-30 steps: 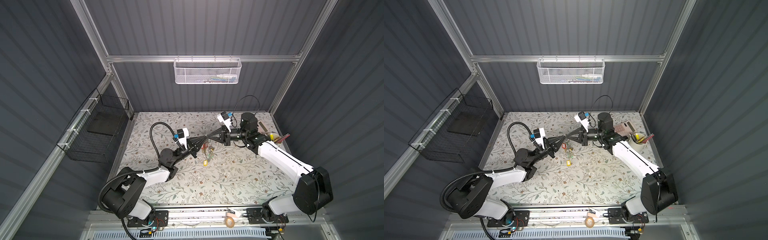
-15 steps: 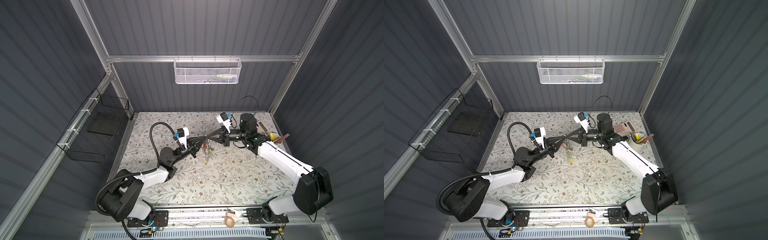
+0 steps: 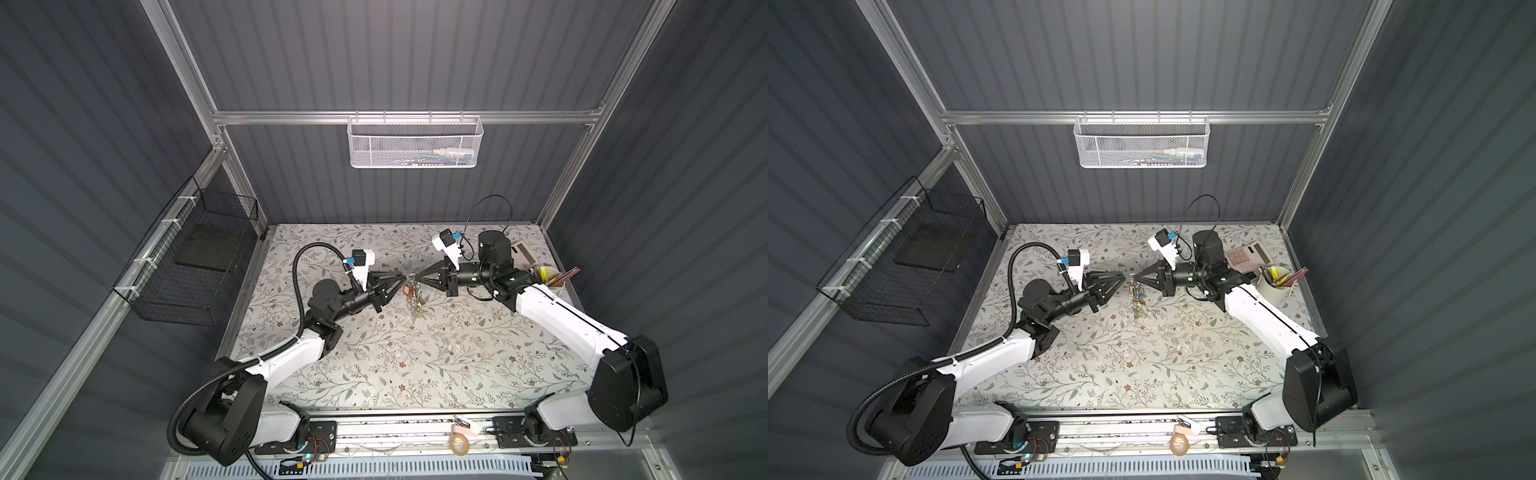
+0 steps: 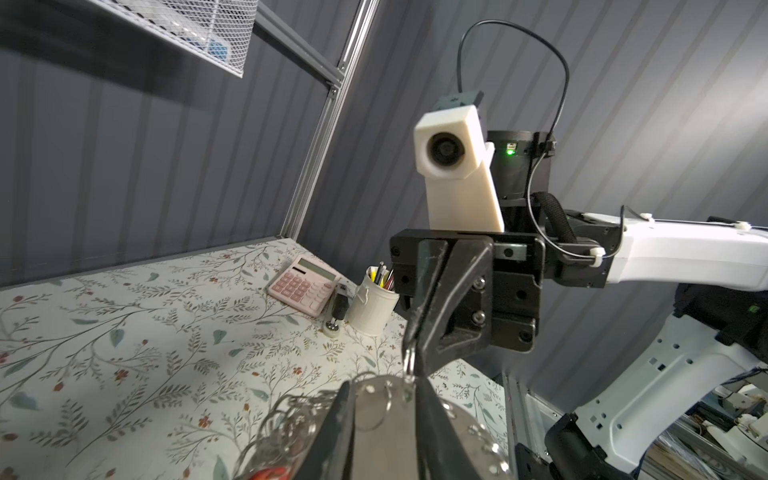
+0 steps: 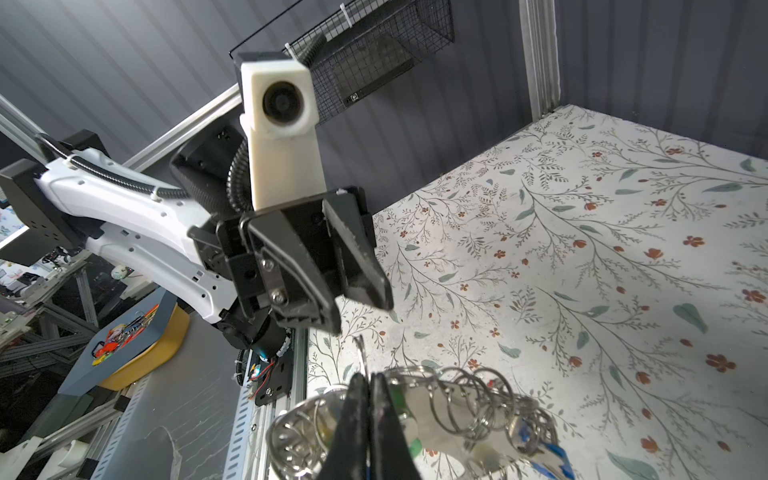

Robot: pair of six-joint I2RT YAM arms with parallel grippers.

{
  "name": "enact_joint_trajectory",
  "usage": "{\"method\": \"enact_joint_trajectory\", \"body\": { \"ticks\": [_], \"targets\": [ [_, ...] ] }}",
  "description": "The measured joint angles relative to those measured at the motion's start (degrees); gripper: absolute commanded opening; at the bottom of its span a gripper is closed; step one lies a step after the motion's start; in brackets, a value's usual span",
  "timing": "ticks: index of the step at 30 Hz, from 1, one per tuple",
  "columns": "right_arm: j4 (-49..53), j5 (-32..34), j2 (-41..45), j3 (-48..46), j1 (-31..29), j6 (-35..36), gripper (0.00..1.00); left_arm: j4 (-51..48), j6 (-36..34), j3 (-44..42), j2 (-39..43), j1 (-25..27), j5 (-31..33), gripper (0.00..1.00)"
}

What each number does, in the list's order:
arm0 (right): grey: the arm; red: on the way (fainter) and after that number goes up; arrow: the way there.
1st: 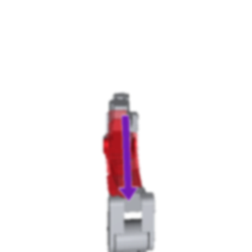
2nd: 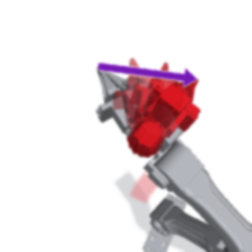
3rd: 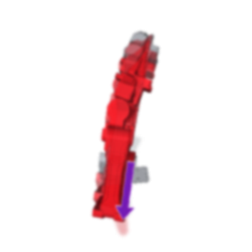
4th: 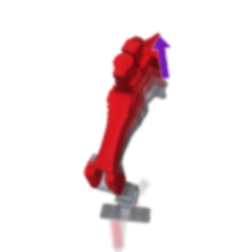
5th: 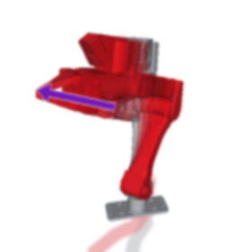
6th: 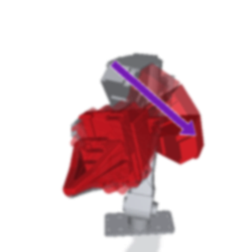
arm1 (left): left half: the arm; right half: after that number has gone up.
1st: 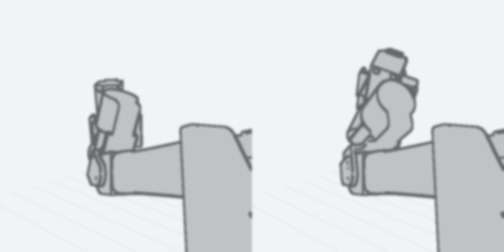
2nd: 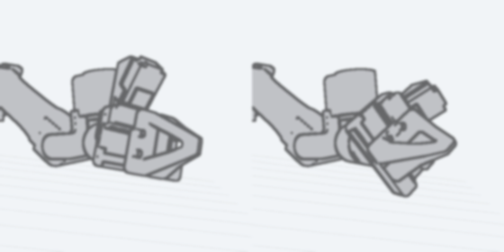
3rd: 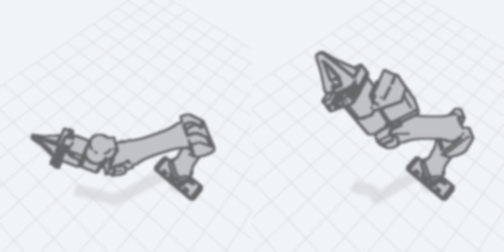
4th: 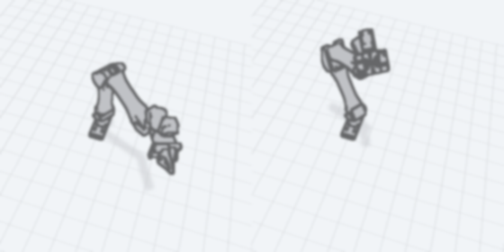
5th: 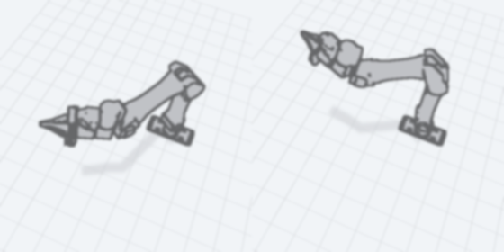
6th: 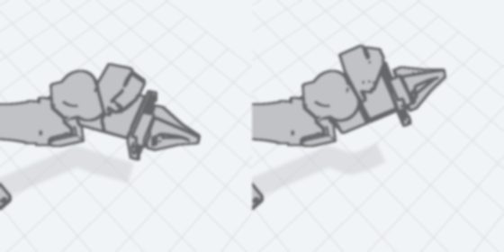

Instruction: Put the keys on the keyring

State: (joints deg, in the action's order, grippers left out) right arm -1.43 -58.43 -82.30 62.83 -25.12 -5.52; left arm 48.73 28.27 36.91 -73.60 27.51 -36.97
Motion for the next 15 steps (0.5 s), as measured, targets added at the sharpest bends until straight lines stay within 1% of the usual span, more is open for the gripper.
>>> {"method": "enact_joint_trajectory", "body": {
  "ticks": [2,4,5,7,9,12,15],
  "targets": [
    [2.43,0.63,0.15,0.0,-0.11,1.92,0.0,-11.32,-5.46,3.78,1.88,-1.55,-1.99,0.33],
    [4.96,1.16,0.17,0.02,-0.22,3.89,0.0,-25.94,-13.35,10.51,2.78,-2.16,-3.74,0.36],
    [5.99,1.36,0.17,0.07,-0.26,4.61,0.0,-30.73,-16.5,12.98,2.78,-2.1,-4.35,0.37],
    [8.13,1.68,0.17,0.2,-0.44,6.1,0.0,-43.74,-23.85,19.17,2.38,-2.08,-6.16,0.37],
    [9.79,1.9,0.17,0.57,-0.44,7.17,0.0,-54.01,-29.57,24.0,1.14,-2.05,-7.78,0.37],
    [10.58,1.9,0.17,0.94,-0.46,8.15,0.0,-66.12,-35.98,29.57,-1.84,-2.05,-10.12,0.37],
    [11.15,1.81,0.17,0.96,-0.48,8.59,0.0,-75.54,-40.85,34.18,-5.49,-2.05,-11.91,0.38]
  ]
}}
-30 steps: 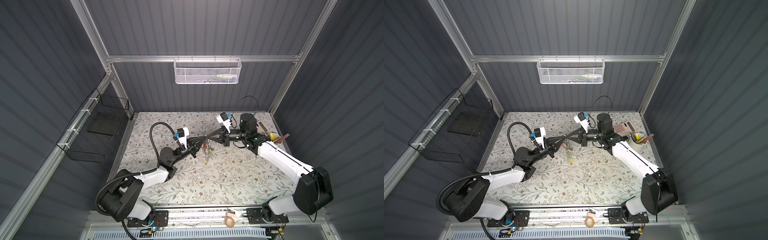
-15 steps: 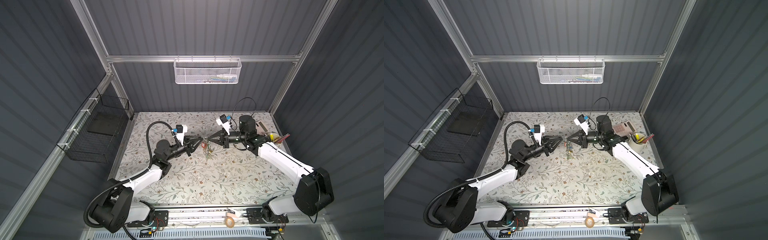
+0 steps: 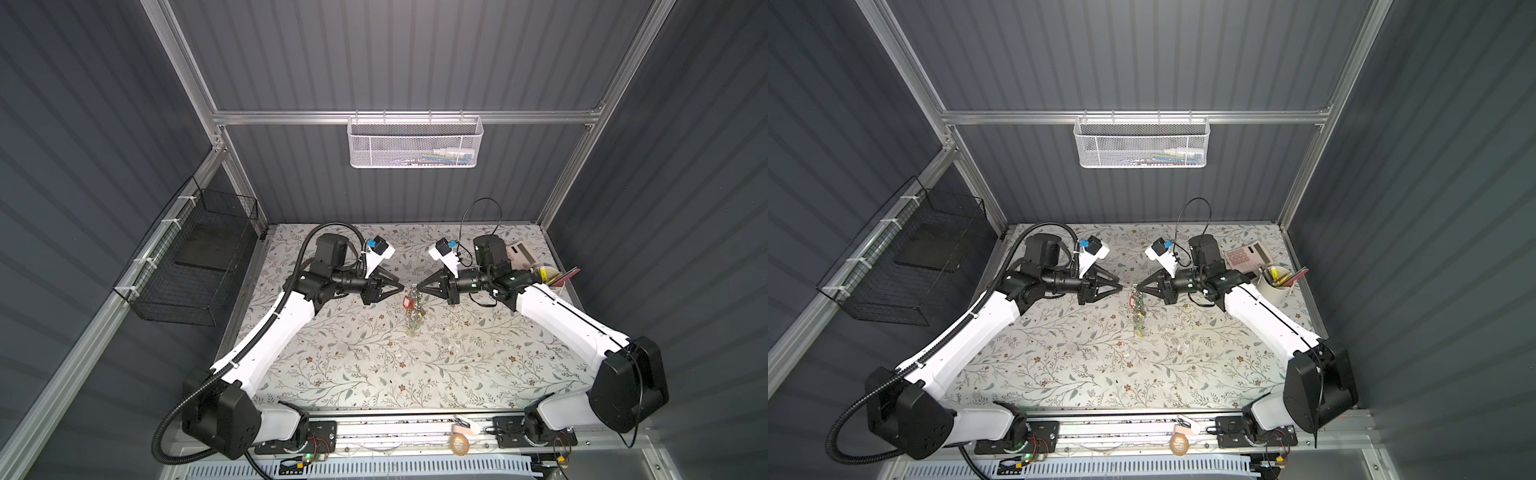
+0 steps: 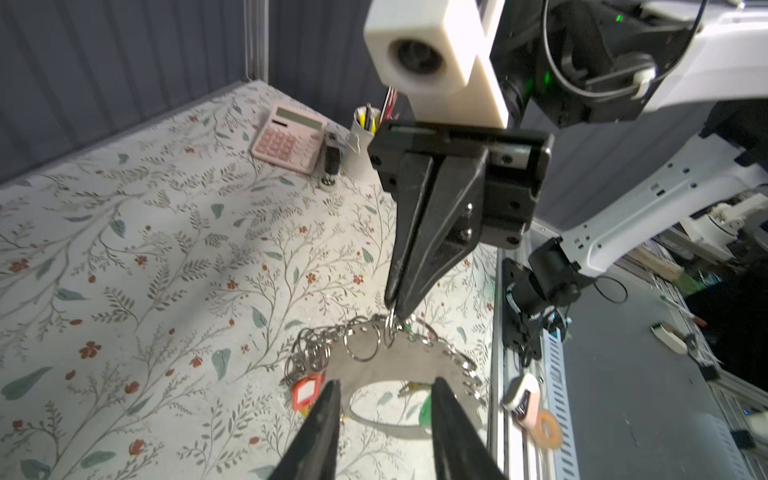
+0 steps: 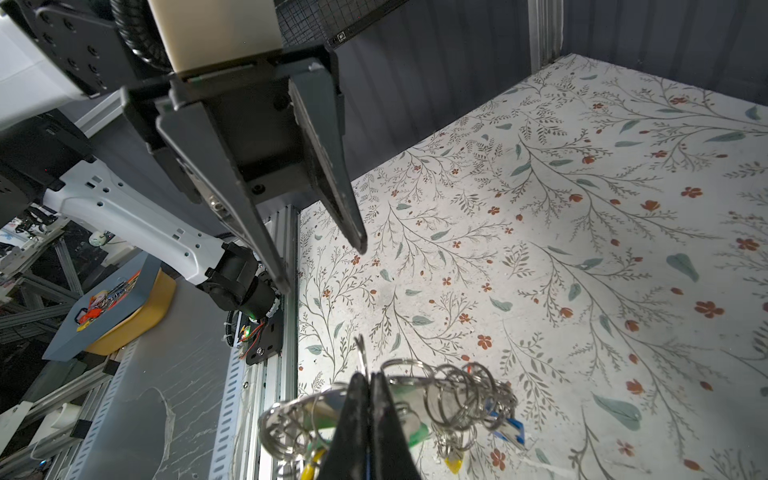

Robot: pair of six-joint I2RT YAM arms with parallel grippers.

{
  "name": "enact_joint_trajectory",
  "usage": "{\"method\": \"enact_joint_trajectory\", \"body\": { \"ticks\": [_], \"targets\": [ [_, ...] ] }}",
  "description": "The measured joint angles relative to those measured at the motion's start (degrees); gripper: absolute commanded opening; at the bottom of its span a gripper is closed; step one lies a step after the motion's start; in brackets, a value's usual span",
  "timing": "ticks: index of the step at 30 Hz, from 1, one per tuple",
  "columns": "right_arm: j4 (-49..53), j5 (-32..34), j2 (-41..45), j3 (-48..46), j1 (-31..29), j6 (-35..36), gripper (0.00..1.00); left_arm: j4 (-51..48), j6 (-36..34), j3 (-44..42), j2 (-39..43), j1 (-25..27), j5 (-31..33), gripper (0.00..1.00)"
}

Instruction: Put the keys on the keyring

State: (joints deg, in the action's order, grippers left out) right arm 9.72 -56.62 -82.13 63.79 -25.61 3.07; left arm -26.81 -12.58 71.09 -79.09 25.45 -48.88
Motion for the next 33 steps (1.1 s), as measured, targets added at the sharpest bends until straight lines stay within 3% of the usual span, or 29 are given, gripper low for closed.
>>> {"method": "enact_joint_trajectory", "body": {
  "ticks": [4,11,17,33],
  "targets": [
    [0.61,-0.35,0.0,0.0,-0.2,0.22,0.0,-6.64,-3.74,3.93,-4.2,0.11,-2.21,0.37],
    [1.09,-1.03,0.0,0.0,-0.57,0.44,0.0,-11.3,-6.19,7.08,-8.07,0.79,-4.83,0.3],
    [1.11,-1.49,0.0,0.0,-0.72,0.44,0.0,-13.81,-8.26,10.75,-10.91,2.91,-6.32,0.29],
    [1.55,-2.29,-0.09,0.2,-0.92,0.68,0.0,-16.52,-9.7,13.75,-12.7,3.61,-6.05,0.02]
  ]
}}
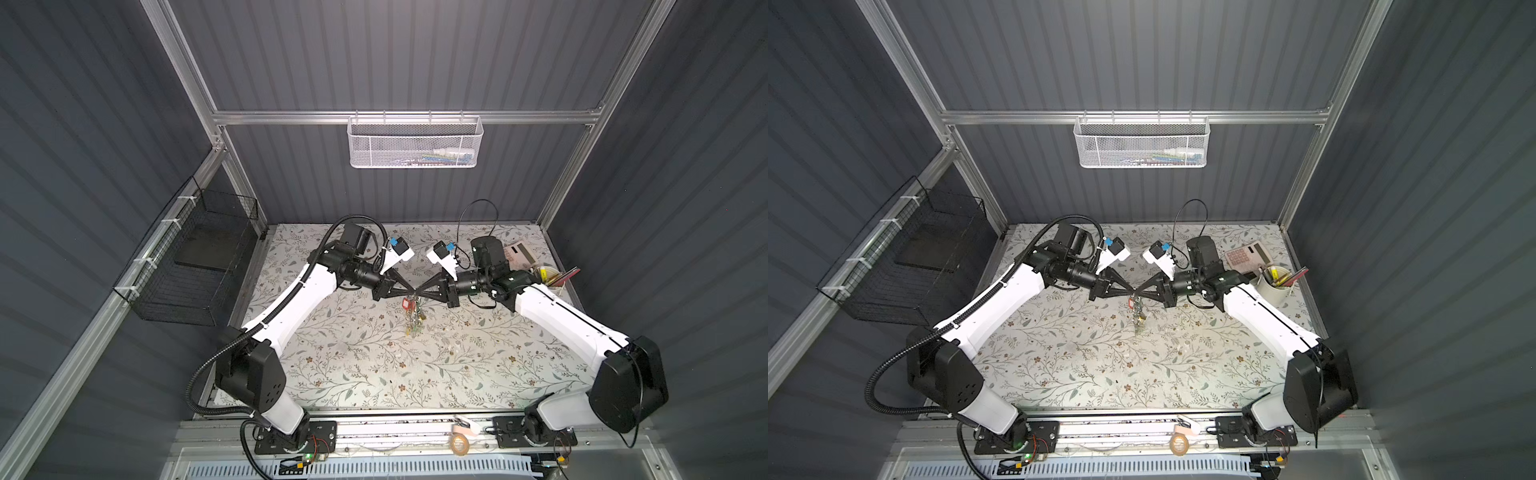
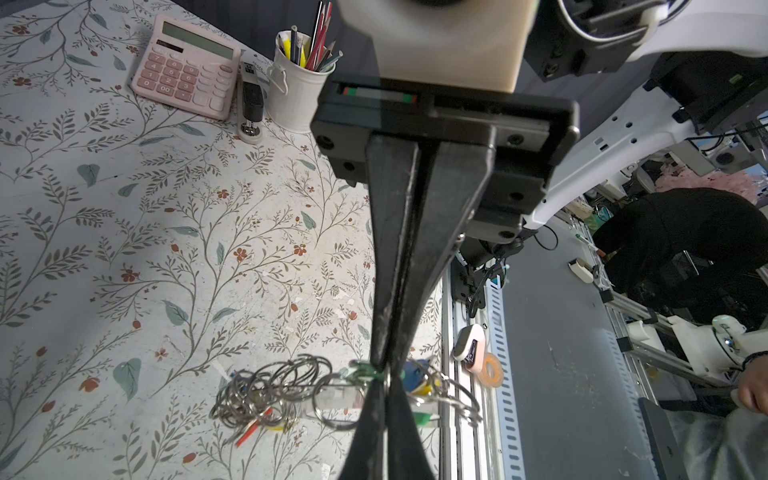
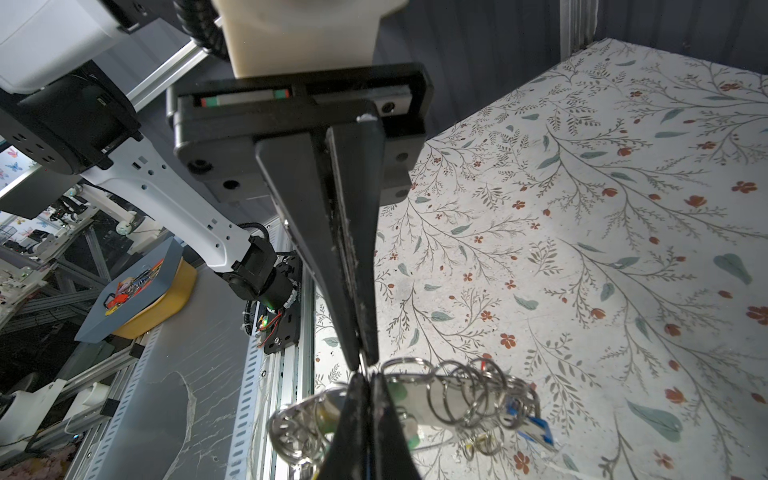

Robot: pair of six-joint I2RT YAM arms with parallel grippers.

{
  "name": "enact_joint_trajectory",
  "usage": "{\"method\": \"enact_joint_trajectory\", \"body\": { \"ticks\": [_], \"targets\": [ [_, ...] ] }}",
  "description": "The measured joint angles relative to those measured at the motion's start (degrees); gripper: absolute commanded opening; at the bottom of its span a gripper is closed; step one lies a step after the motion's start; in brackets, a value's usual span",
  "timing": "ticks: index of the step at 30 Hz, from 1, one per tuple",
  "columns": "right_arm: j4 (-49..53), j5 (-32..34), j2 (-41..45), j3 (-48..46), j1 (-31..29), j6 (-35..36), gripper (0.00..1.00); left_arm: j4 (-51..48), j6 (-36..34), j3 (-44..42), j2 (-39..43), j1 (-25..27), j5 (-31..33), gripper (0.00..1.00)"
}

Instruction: Put the keys on the keyring

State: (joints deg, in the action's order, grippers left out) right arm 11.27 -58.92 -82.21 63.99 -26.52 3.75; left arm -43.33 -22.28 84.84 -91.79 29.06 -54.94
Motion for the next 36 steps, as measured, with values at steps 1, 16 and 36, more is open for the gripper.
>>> {"method": "enact_joint_trajectory", "body": {
  "ticks": [1,16,36],
  "targets": [
    [-0.02,0.0,0.0,0.0,0.0,0.0,0.0,-0.13,0.0,0.13,-0.09,0.0,0.0,0.01],
    [-0.31,1.18,0.09,0.04,0.66,-1.31,0.3,6.12,4.11,-4.24,2.05,0.83,2.03,0.0],
    [-14.75,-0.66,3.74,-4.79,1.33,-11.08,0.42,54.31,28.13,-32.79,20.39,3.19,10.49,0.0]
  ]
}}
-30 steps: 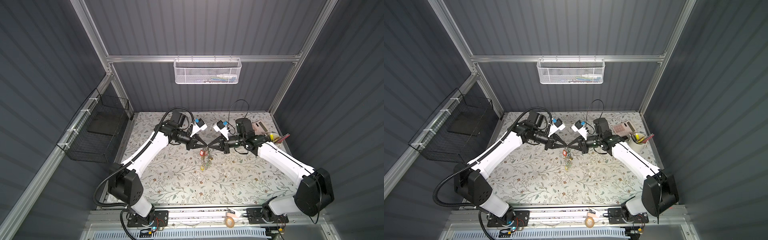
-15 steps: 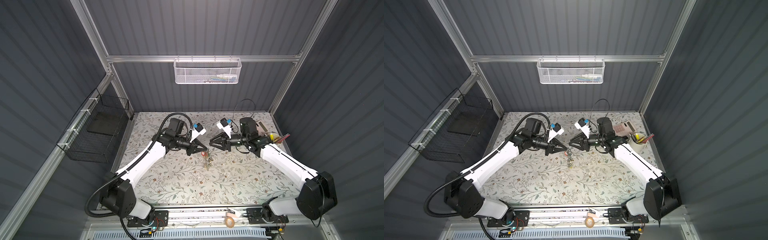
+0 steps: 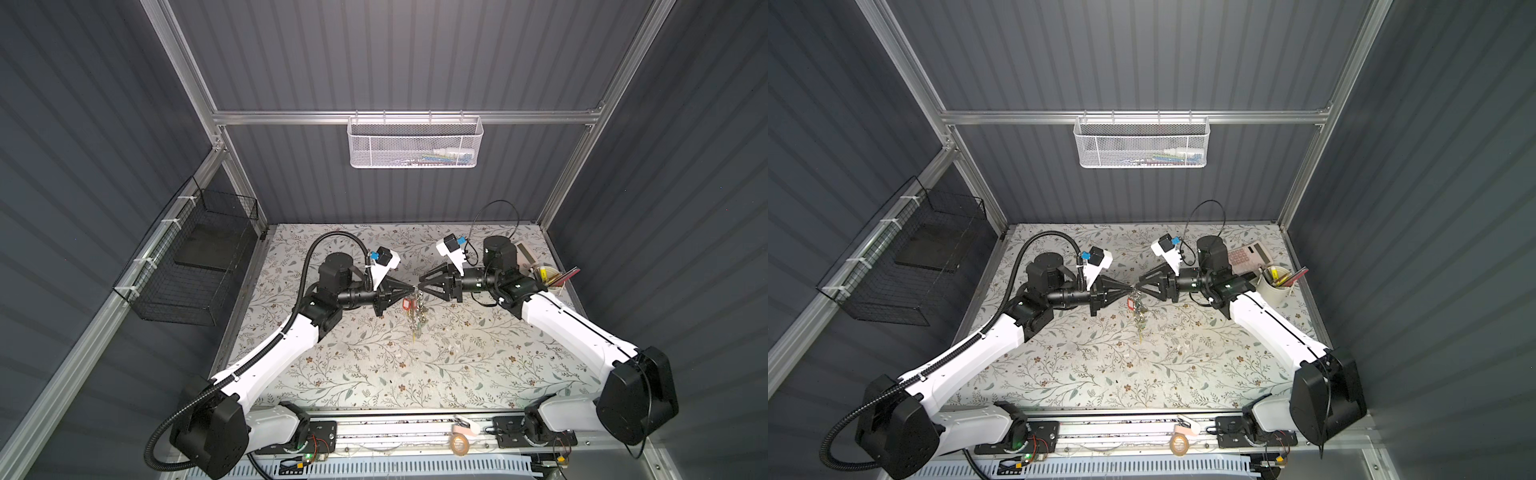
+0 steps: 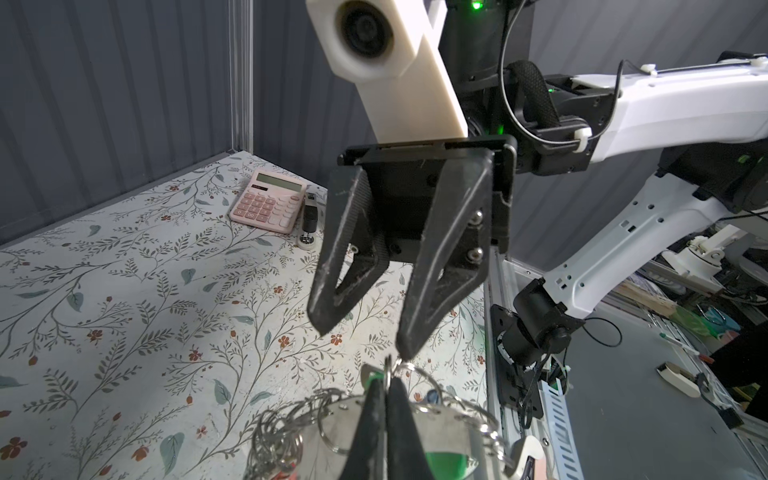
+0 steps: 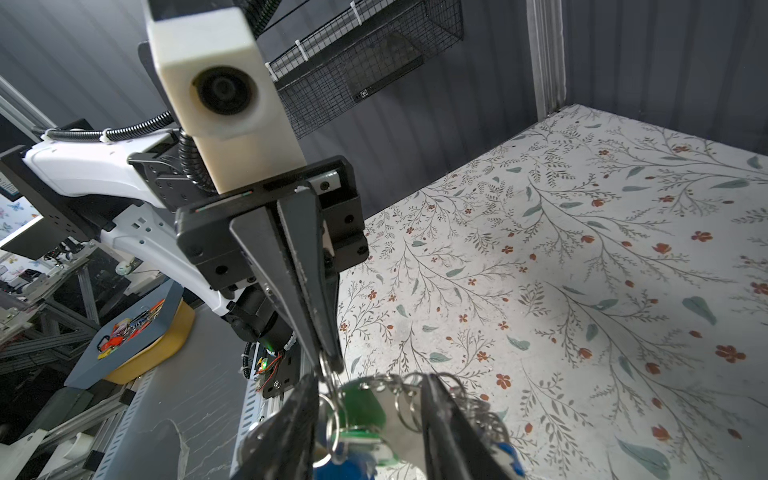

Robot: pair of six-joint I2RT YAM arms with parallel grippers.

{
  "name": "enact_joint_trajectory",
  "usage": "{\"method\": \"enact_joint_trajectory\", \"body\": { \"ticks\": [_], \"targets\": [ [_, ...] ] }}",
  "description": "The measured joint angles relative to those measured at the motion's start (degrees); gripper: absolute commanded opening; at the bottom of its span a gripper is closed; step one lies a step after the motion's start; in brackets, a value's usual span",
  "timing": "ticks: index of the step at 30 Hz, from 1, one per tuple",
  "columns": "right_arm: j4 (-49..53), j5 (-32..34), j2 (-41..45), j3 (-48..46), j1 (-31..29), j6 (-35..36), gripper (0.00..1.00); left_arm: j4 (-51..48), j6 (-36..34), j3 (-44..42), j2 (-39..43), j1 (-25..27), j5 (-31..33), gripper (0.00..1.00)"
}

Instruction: Put the keys on the keyring

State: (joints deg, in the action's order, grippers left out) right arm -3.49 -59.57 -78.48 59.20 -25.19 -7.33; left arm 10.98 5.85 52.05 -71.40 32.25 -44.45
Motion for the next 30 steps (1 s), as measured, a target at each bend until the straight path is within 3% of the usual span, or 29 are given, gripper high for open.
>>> {"method": "enact_joint_trajectory", "body": {
  "ticks": [19,23,30],
  "targets": [
    [-1.79,-0.68,-2.4,0.09,-0.7,-1.05,0.29,25.55,14.08,-11.56,2.19,1.25,10.99,0.0],
    [-2.71,-0.72,-3.67,0.35,-1.44,-1.66,0.19,31.12,16.5,-14.82,2.29,1.97,13.68,0.0],
    [-2.82,-0.74,-4.42,1.11,-2.27,-2.54,0.19,37.48,18.73,-18.03,2.29,2.6,17.57,0.0]
  ]
}}
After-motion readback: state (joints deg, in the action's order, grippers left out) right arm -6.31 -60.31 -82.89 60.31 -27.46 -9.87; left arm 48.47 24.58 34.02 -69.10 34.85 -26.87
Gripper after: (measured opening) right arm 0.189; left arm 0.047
